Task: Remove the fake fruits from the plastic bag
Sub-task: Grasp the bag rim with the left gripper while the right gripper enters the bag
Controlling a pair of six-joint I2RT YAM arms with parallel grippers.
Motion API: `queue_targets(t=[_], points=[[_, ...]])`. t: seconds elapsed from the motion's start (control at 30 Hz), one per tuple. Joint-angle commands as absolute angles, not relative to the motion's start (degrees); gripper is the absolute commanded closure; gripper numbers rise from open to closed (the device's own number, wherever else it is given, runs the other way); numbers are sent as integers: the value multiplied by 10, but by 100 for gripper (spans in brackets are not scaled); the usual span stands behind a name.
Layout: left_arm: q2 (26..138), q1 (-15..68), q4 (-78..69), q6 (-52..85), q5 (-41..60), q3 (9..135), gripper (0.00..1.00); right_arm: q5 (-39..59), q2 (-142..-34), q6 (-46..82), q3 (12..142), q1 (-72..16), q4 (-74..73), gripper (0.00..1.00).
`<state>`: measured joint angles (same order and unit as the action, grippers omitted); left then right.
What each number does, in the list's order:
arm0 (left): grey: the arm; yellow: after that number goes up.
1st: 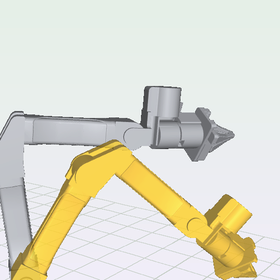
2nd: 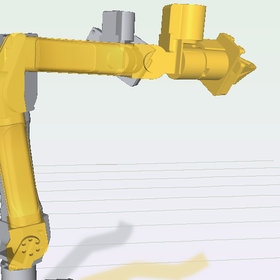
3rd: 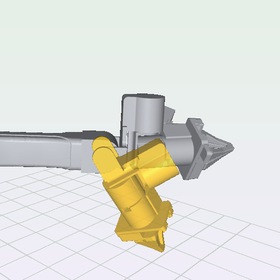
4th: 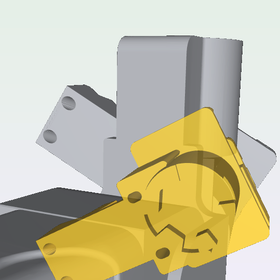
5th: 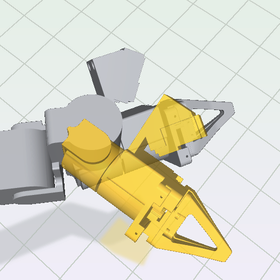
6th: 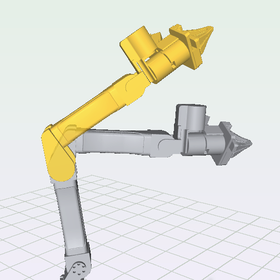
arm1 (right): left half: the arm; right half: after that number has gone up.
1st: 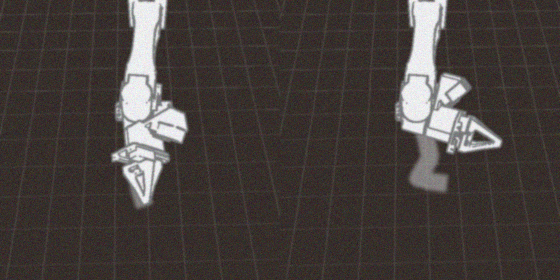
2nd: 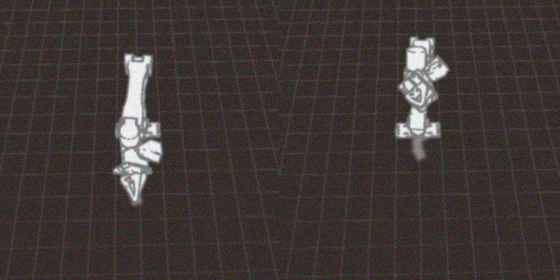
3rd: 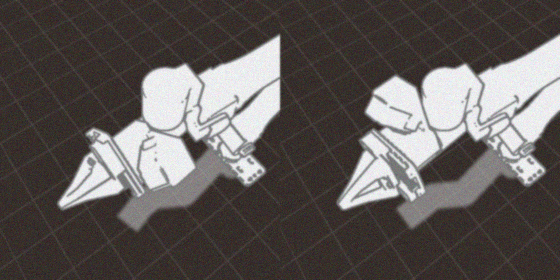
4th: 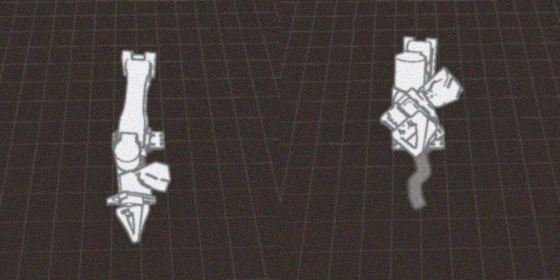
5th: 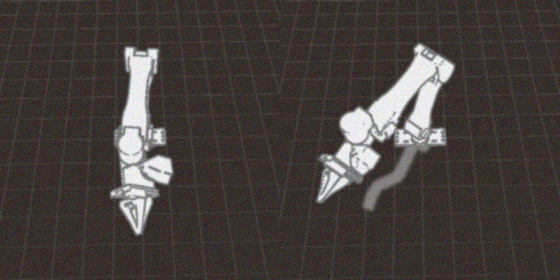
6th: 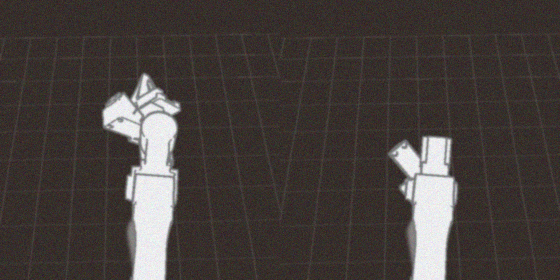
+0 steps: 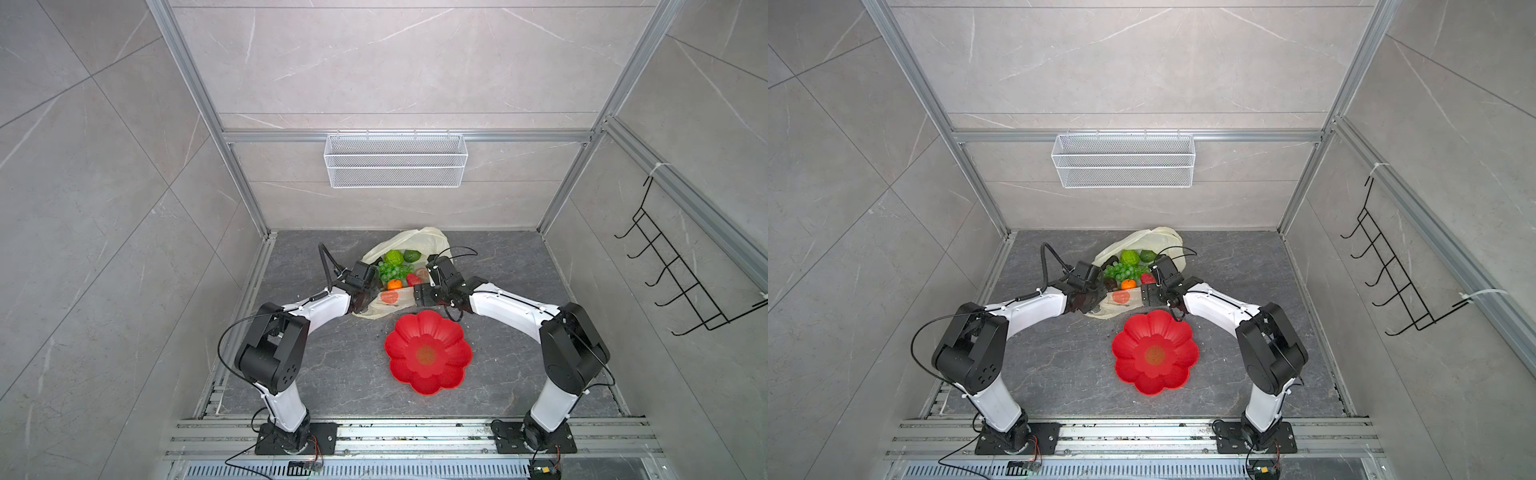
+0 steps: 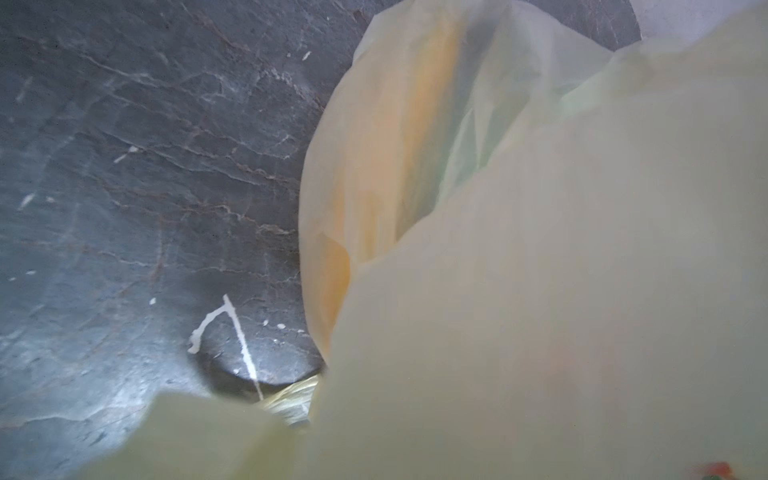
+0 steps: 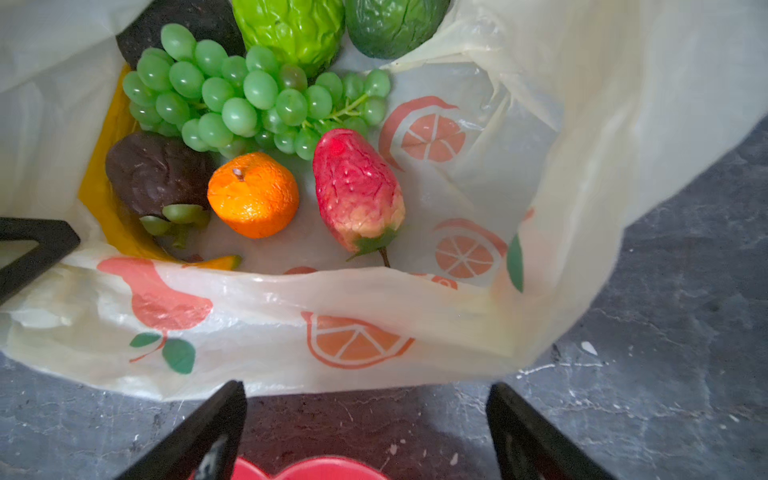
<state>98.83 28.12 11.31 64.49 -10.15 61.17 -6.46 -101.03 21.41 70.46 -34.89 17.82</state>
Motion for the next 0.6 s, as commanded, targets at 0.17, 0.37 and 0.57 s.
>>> queue_targets(t=[0.17, 0.37, 0.57], points=[[930, 282, 115, 600, -85, 562, 96, -79, -999, 224, 743, -349, 196, 7], [924, 283, 108, 515, -60, 540, 96, -27, -1029, 227, 786, -353, 193, 7], [968, 282, 107, 474, -37, 550, 97, -3, -1096, 253, 861, -370, 221, 11]])
